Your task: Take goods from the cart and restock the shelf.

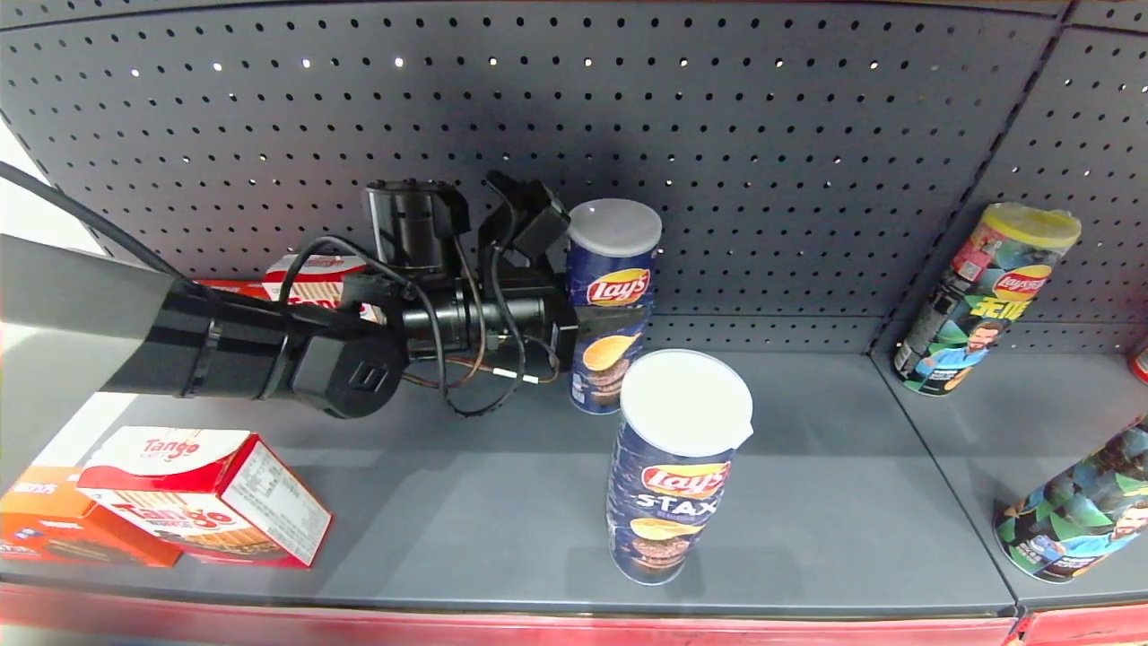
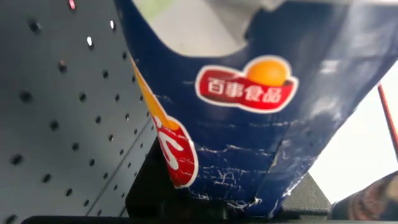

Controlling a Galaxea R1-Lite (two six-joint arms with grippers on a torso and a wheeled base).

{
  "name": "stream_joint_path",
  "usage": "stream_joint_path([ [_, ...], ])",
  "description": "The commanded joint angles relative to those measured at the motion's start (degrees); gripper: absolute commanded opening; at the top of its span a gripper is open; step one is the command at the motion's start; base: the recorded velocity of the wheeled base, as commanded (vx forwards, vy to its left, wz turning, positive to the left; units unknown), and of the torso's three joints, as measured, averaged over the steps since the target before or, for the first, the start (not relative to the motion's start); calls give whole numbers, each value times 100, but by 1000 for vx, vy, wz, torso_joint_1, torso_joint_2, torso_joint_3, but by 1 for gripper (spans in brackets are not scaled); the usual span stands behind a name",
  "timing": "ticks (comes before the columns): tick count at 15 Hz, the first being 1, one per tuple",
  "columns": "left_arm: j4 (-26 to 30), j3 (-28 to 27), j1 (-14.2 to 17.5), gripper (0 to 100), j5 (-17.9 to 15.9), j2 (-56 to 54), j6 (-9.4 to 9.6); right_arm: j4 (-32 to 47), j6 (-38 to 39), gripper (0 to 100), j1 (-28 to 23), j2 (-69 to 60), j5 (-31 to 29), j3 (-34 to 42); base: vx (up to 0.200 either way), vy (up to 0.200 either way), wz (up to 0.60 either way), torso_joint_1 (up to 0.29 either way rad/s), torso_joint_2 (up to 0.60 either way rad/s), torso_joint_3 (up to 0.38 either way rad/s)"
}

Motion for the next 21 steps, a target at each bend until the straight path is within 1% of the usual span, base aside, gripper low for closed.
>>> stream_joint_path([
  [1,-7,-10,2,0,2,123,3,0,-2,100,6,15,-2,0,0,0,0,0,0,0],
  [3,-200,-1,-7,0,11,272,-32,0,-2,100,-3,15,-2,0,0,0,0,0,0,0],
  [5,-200,7,-7,0,2,325,-58,0,-2,100,6,15,-2,0,0,0,0,0,0,0],
  [6,-200,7,2,100,11,360,-67,0,-2,100,-3,15,-2,0,0,0,0,0,0,0],
  [10,-192,25,37,100,20,351,-84,0,-2,100,6,15,-2,0,0,0,0,0,0,0],
  [11,-183,104,125,100,55,299,-84,0,-2,100,6,15,-11,0,0,0,0,0,0,0],
  [13,-156,271,187,100,231,88,-84,0,-2,100,-3,15,-2,0,0,0,0,0,0,0],
  [14,-130,517,239,100,477,-114,-84,0,-2,100,6,15,-2,0,0,0,0,0,0,0],
  [15,-121,728,239,100,705,-246,-76,0,-2,100,-3,15,-2,0,0,0,0,0,0,0],
  [16,-130,974,204,100,1066,-413,-76,0,-2,100,-3,15,-2,0,0,0,0,0,0,0],
  [17,-130,1124,195,100,1277,-528,-76,0,-2,100,-3,15,-2,0,0,0,0,0,0,0],
  [18,-121,1326,187,100,1435,-677,-67,0,-2,100,-3,15,-2,0,0,0,0,0,0,0],
  [20,-121,1378,187,100,1488,-703,-58,0,-2,100,-3,15,-11,0,0,0,0,0,0,0],
  [21,-112,1414,178,100,1980,-703,-58,0,-2,100,-3,15,-2,0,0,0,0,0,0,0],
])
